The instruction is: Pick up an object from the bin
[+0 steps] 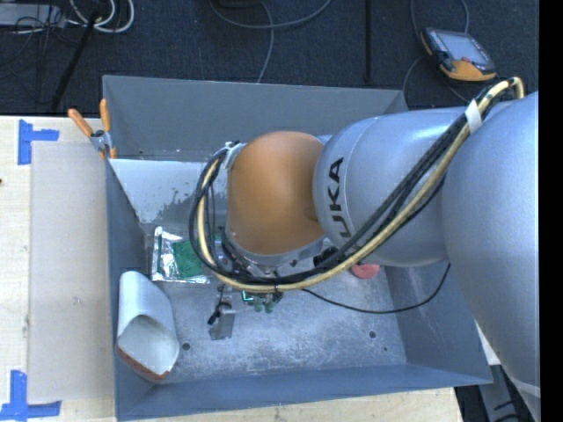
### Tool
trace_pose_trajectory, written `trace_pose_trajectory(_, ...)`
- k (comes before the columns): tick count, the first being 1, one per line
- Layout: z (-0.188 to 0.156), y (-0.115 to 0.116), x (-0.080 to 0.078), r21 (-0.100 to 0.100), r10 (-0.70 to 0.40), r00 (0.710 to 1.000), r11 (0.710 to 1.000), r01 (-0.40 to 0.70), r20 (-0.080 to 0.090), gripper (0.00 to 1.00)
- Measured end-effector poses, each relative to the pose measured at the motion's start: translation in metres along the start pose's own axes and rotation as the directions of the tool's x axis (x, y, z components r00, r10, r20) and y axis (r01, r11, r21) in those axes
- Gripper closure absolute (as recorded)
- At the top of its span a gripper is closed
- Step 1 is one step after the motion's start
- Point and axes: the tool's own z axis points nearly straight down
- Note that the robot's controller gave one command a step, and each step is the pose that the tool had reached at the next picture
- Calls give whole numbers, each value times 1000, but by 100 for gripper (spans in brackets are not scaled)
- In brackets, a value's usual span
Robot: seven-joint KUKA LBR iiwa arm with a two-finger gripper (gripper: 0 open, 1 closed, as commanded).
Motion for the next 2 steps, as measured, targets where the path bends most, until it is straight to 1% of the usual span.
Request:
trace_pose_trajectory(1, 54, 2, -42, -1, 4, 1000, 1000, -4, 6, 0)
trace_pose_trajectory(2, 76, 19, -98, -3, 27, 1000, 1000, -27, 11, 0)
